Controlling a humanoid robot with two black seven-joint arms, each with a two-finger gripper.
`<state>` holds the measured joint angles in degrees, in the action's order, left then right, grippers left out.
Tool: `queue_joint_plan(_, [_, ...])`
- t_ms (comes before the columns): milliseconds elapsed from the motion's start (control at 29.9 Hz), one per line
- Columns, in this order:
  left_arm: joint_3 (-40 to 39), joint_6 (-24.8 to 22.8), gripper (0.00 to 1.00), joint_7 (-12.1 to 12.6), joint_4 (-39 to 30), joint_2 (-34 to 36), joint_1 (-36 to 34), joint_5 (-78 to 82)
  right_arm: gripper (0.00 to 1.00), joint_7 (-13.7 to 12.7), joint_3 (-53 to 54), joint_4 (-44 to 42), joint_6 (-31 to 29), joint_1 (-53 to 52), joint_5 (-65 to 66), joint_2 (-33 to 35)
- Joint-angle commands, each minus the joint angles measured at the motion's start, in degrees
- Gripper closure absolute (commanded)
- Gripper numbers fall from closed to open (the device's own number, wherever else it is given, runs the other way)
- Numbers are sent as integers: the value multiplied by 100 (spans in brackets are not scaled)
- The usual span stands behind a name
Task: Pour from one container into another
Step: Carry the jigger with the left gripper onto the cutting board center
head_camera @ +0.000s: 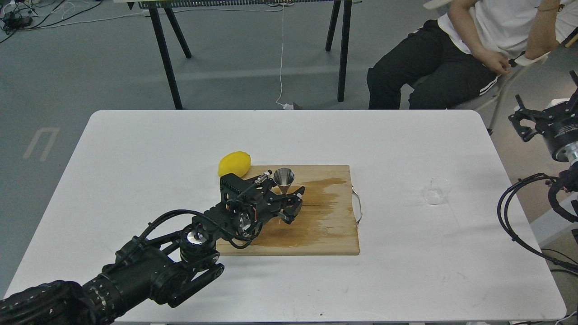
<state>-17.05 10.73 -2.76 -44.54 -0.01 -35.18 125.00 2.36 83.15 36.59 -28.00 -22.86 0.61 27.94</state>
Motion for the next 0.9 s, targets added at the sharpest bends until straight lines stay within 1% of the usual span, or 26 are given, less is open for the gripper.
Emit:
queue_joint_plan(0, [0, 8, 21, -32, -72, 1, -7, 0, 0, 1, 0, -3, 0, 1, 0, 1])
queue_joint_plan(201, [0, 8, 19, -50, -362, 132, 11, 0, 0, 1, 0, -3, 0, 1, 0, -8])
queue_joint_plan(435, [0, 8, 19, -50, -363, 369, 46, 0, 0, 1, 0, -3, 0, 10, 0, -8])
queue_joint_plan(736, [9, 8, 19, -50, -363, 387, 72, 0, 0, 1, 0, -3, 0, 10, 0, -8])
queue_joint_plan(869, [0, 26, 19, -58, -363, 519, 133, 0, 0, 1, 8, -3, 0, 10, 0, 0])
